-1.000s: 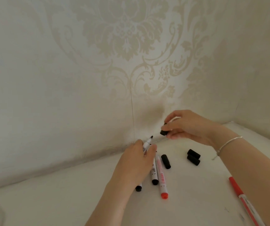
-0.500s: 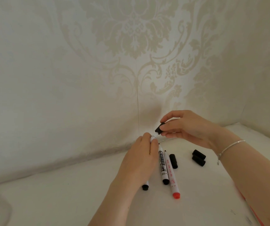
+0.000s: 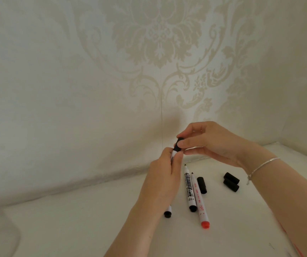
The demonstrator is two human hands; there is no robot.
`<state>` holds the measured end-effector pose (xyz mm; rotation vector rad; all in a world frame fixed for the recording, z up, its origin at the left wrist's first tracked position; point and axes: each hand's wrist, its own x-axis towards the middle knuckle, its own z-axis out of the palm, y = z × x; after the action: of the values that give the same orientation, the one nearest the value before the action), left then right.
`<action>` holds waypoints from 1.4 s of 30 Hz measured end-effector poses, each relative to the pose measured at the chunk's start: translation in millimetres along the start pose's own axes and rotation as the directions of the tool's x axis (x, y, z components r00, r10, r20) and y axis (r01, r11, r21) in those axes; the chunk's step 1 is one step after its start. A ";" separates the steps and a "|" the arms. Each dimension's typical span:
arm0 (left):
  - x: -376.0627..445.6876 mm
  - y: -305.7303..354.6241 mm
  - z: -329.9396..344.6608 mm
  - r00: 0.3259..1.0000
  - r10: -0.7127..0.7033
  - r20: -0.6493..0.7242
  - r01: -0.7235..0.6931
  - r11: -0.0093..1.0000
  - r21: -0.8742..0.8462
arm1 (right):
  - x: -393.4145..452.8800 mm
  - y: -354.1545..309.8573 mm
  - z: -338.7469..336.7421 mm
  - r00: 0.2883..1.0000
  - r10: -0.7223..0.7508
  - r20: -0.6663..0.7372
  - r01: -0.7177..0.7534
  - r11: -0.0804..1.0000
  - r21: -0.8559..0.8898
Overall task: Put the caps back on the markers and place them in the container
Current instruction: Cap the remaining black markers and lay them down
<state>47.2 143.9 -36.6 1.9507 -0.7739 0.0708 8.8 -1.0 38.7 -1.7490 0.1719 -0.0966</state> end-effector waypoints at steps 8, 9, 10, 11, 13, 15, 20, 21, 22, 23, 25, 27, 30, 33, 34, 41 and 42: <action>2.7 -6.5 -1.3 1.000 -0.001 -0.022 0.001 1.000 0.021 | 6.8 -4.1 14.3 0.996 -0.030 -0.082 0.014 0.982 -0.188; 2.8 -5.1 0.2 1.000 -0.002 -0.024 0.002 1.000 -0.013 | 7.2 -4.8 15.9 0.993 -0.036 -0.112 0.012 0.978 -0.208; 3.5 -3.9 1.8 1.000 -0.010 -0.023 0.009 0.998 -0.064 | 7.3 -5.4 17.5 0.989 -0.047 -0.143 0.015 0.975 -0.220; 3.4 -1.7 3.0 0.999 -0.026 -0.018 0.024 0.992 -0.125 | 6.7 -6.3 19.3 0.984 -0.059 -0.167 0.021 0.975 -0.223; 2.3 1.9 3.5 0.998 -0.069 0.004 0.068 0.959 -0.275 | 3.8 -7.4 21.9 0.975 -0.084 -0.205 0.045 0.981 -0.189; 0.3 3.7 2.4 0.993 -0.097 0.063 0.114 0.907 -0.405 | 1.2 -7.9 22.6 0.957 -0.117 -0.265 0.082 0.987 -0.140; 5.5 6.5 1.9 0.987 -0.077 0.141 0.119 0.942 -0.313 | -9.3 -17.1 5.9 0.901 -0.178 -0.396 0.088 0.968 -0.236; 8.9 8.8 1.6 0.989 -0.076 0.126 0.110 0.951 -0.288 | -14.3 -20.8 -0.9 0.904 -0.180 -0.389 0.068 0.956 -0.284; 13.2 11.8 1.3 0.990 -0.082 0.114 0.109 0.958 -0.264 | -20.3 -24.5 -9.0 0.908 -0.176 -0.379 0.040 0.939 -0.341; 17.0 15.5 1.3 0.990 -0.089 0.110 0.113 0.965 -0.238 | -27.6 -27.9 -17.9 0.916 -0.163 -0.367 0.006 0.919 -0.393; 23.0 23.3 3.7 0.985 -0.108 0.136 0.134 0.972 -0.195 | -44.9 -31.8 -36.2 0.933 -0.107 -0.343 -0.071 0.881 -0.468; 25.9 32.0 11.1 0.979 -0.109 0.175 0.140 0.975 -0.173 | -64.2 -30.8 -53.1 0.945 -0.029 -0.326 -0.159 0.831 -0.533; 22.4 48.0 32.0 0.968 -0.082 0.238 0.115 0.985 -0.128 | -93.9 -21.3 -73.9 0.941 0.073 -0.331 -0.274 0.739 -0.616; 14.4 63.9 57.9 0.957 -0.050 0.286 0.089 0.988 -0.124 | -118.9 -6.7 -90.7 0.916 0.140 -0.375 -0.363 0.684 -0.633; 11.5 69.0 66.9 0.951 -0.042 0.305 0.087 0.987 -0.138 | -126.3 -1.3 -95.9 0.905 0.162 -0.393 -0.395 0.664 -0.635; -8.1 85.9 112.0 0.912 -0.008 0.410 0.033 0.998 -0.054 | -165.8 39.5 -122.1 0.848 0.198 -0.491 -0.524 0.447 -0.725; -10.0 84.0 115.5 0.911 -0.012 0.412 0.019 1.000 -0.012 | -169.5 45.3 -122.2 0.844 0.188 -0.503 -0.533 0.411 -0.740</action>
<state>-37.7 28.8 -32.5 1.9806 -1.0277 -0.3692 -180.6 -98.8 22.0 -2.6644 1.0445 0.0265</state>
